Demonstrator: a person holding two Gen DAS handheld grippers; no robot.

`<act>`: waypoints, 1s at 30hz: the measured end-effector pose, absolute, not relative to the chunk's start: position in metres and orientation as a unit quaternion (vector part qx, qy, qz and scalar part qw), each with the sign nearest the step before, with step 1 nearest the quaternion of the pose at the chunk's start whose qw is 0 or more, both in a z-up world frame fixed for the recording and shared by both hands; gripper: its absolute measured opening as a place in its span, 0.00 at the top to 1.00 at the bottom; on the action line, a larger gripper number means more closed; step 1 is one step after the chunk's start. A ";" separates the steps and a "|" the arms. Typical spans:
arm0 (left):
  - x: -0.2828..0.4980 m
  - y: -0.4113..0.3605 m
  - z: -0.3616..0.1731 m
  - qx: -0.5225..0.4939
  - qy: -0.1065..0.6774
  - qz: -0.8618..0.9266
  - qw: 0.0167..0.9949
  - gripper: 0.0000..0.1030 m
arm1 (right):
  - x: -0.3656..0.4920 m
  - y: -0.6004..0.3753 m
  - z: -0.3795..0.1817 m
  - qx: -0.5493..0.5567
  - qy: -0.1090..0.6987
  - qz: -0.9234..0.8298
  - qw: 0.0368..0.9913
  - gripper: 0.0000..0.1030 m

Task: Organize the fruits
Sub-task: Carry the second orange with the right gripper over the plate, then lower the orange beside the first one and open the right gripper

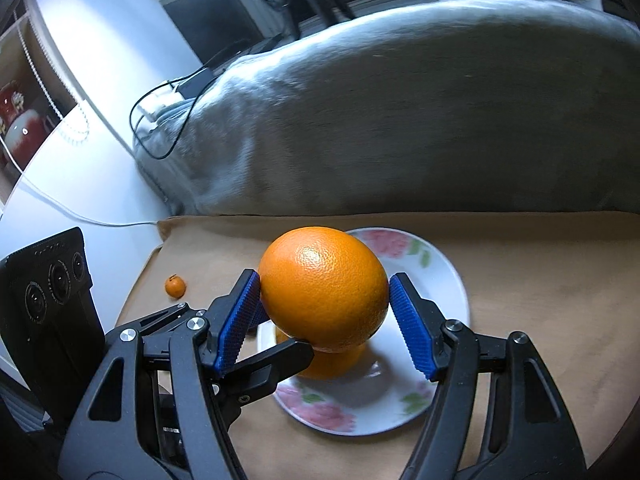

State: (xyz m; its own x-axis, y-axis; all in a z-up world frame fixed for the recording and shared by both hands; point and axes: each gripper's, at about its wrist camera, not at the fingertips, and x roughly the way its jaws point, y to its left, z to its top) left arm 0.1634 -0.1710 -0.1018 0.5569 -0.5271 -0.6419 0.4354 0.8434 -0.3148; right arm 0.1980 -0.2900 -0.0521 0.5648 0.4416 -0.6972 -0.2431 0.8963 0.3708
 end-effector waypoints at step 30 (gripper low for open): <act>0.154 -0.187 -0.110 -0.051 0.404 -0.282 0.869 0.61 | 0.177 -0.323 -0.043 0.112 0.393 0.151 0.900 0.30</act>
